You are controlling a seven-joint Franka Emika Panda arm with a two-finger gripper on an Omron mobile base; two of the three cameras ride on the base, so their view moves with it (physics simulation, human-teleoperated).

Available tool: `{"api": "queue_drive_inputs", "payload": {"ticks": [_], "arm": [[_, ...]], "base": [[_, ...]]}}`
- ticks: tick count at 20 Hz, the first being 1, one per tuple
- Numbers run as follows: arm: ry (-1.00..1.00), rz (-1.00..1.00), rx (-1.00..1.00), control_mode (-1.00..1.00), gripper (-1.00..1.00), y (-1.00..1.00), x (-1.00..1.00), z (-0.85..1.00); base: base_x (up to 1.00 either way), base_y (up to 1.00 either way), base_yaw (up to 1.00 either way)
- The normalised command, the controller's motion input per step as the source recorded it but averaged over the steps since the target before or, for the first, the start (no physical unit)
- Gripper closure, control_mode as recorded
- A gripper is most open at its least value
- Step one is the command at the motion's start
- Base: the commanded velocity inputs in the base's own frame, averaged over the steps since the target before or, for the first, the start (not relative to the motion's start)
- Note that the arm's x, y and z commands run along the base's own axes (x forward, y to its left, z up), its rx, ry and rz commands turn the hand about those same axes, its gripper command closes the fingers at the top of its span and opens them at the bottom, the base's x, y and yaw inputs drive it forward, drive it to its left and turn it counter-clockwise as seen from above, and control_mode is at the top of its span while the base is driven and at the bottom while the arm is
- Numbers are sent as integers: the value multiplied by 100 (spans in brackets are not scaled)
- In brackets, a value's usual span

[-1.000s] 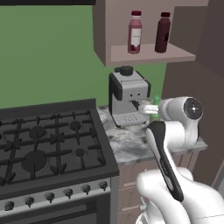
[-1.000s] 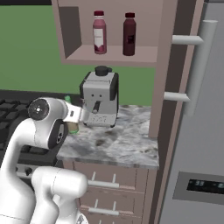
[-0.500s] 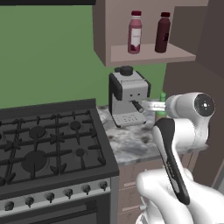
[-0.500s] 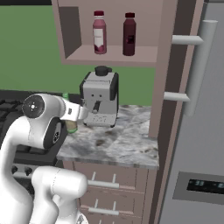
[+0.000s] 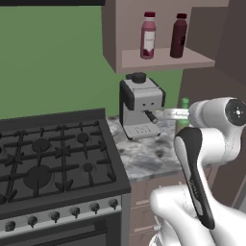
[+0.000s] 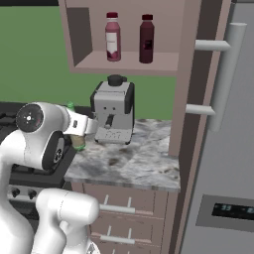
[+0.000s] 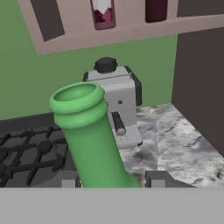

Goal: Sort all alcoholic drinks to one cabinet, and non-alcoholic drinks to the other.

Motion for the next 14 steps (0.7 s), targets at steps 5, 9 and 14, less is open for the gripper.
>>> {"api": "queue_drive_inputs", "payload": {"ticks": [5,9,14], "arm": [[0,0,0,-100,100,0,-25,18],[0,0,0,-100,100,0,-23,16],[0,0,0,-100,100,0,-22,17]], "base": [[0,0,0],[0,0,0],[0,0,0]]}}
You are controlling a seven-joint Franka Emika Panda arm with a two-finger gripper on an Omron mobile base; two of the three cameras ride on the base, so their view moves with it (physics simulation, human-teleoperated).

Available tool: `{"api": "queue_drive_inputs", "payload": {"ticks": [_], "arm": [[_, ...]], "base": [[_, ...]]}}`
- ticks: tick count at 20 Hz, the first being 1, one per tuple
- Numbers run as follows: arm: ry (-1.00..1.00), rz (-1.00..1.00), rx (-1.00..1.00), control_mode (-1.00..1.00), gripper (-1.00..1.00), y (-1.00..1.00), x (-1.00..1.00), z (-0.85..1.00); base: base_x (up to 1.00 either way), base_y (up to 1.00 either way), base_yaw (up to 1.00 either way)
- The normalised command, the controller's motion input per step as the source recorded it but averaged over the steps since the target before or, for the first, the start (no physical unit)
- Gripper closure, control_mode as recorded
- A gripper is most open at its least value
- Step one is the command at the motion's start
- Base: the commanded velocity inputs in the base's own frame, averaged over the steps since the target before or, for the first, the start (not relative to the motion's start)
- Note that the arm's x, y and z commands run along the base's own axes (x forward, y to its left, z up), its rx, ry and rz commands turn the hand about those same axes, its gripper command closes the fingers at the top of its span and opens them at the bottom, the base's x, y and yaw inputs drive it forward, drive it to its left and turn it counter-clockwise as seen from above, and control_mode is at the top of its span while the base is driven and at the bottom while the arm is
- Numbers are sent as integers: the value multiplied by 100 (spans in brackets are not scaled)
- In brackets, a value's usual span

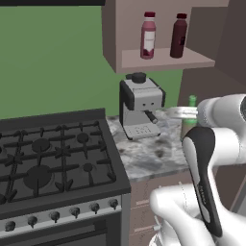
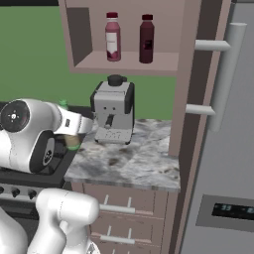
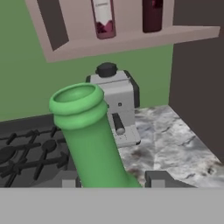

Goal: Sort all alcoholic drinks to one cabinet, and non-alcoholic drinks to the other.

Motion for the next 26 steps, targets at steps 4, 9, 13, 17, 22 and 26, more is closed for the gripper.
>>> {"api": "queue_drive_inputs", "payload": {"ticks": [4,9,13,17,22,26], "arm": [[0,0,0,-100,100,0,-14,11],[-1,0,0,-100,100,0,-12,8],[-2,0,0,-100,100,0,-11,5],[-4,0,0,-100,100,-1,-15,4],[-3,0,0,-100,100,-5,-19,2],[-1,0,0,-100,100,-6,-18,0]], "base": [[0,0,0],[0,0,0],[0,0,0],[0,0,0],[0,0,0],[0,0,0]]}}
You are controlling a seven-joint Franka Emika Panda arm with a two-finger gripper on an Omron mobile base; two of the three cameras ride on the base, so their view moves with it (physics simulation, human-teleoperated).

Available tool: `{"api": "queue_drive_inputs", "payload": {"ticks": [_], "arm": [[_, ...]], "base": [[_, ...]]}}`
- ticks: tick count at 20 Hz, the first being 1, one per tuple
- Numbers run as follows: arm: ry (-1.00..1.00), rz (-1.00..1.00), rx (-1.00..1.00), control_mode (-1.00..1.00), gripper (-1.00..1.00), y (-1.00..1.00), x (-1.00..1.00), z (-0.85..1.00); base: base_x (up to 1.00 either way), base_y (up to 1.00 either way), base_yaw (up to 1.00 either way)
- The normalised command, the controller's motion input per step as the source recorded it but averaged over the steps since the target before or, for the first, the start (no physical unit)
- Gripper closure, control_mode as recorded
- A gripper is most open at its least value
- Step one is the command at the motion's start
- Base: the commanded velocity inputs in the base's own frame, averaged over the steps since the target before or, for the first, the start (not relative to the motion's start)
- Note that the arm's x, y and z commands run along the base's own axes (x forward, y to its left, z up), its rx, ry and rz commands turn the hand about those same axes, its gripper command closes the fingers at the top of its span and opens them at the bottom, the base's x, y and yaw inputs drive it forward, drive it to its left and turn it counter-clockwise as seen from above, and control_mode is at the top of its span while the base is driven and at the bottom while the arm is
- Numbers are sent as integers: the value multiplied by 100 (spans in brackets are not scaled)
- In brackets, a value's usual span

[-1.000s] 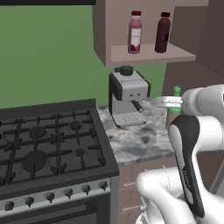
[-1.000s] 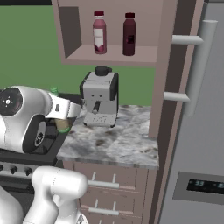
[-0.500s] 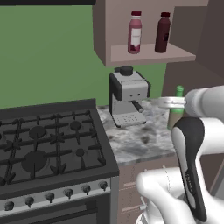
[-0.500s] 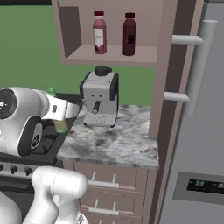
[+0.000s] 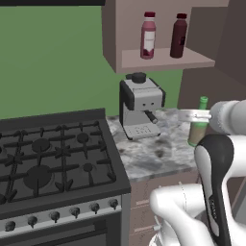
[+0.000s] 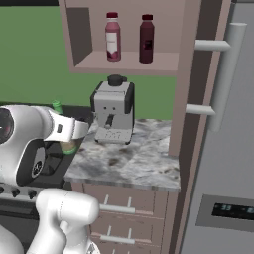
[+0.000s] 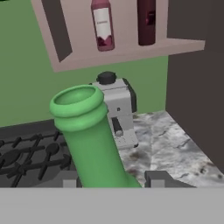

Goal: Sort all alcoholic drinks to one cabinet, and non-alcoholic drinks to the other.

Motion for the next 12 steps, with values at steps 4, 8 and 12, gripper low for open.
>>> {"api": "queue_drive_inputs", "payload": {"ticks": [4,8,12], "arm": [[0,0,0,100,100,-4,-13,0],[0,0,0,100,100,0,0,0],[0,0,0,100,100,0,0,0]], "base": [[-5,0,0],[-19,0,0],[-33,0,0]]}}
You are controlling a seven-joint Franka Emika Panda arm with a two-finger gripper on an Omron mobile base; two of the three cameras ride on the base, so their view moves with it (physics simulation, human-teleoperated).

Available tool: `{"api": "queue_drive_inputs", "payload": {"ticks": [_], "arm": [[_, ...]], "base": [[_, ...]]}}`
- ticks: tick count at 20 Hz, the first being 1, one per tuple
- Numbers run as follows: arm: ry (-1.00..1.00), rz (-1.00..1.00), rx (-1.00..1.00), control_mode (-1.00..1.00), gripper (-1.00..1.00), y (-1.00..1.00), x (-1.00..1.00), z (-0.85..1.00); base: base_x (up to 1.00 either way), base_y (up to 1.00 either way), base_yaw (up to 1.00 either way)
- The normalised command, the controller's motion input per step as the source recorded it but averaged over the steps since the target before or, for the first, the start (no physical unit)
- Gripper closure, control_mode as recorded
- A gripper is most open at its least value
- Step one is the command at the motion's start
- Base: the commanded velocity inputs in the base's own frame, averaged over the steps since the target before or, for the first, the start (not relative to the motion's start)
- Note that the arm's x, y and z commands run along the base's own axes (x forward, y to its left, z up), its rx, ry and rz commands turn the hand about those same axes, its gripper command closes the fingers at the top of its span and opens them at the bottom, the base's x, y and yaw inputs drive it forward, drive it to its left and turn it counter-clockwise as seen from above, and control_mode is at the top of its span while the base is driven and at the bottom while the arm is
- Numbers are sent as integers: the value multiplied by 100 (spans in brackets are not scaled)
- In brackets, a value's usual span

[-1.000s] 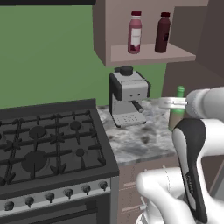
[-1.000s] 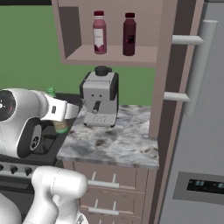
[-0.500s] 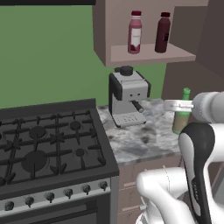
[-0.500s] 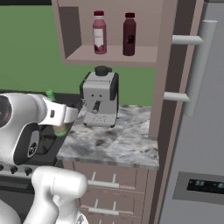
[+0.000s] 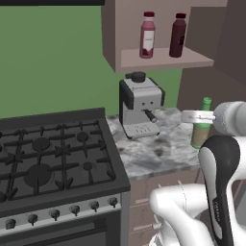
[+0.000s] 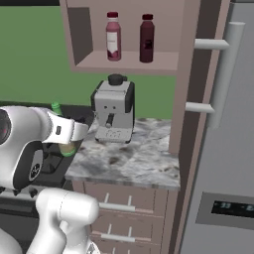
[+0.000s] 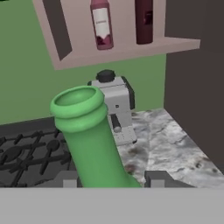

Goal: Sort all alcoholic drinks to one cabinet, and non-alcoholic drinks to the other.

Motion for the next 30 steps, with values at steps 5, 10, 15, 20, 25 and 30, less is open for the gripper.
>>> {"api": "queue_drive_inputs", "payload": {"ticks": [5,10,15,20,25,30], "arm": [[0,0,0,100,100,0,0,0],[0,0,0,100,100,0,0,0],[0,0,0,100,100,0,0,0],[0,0,0,100,100,0,0,0],[0,0,0,100,100,0,0,0],[0,0,0,100,100,0,0,0]], "base": [[-44,0,0],[-49,0,0],[-49,0,0],[-52,17,0],[-43,41,0],[-33,56,0]]}}
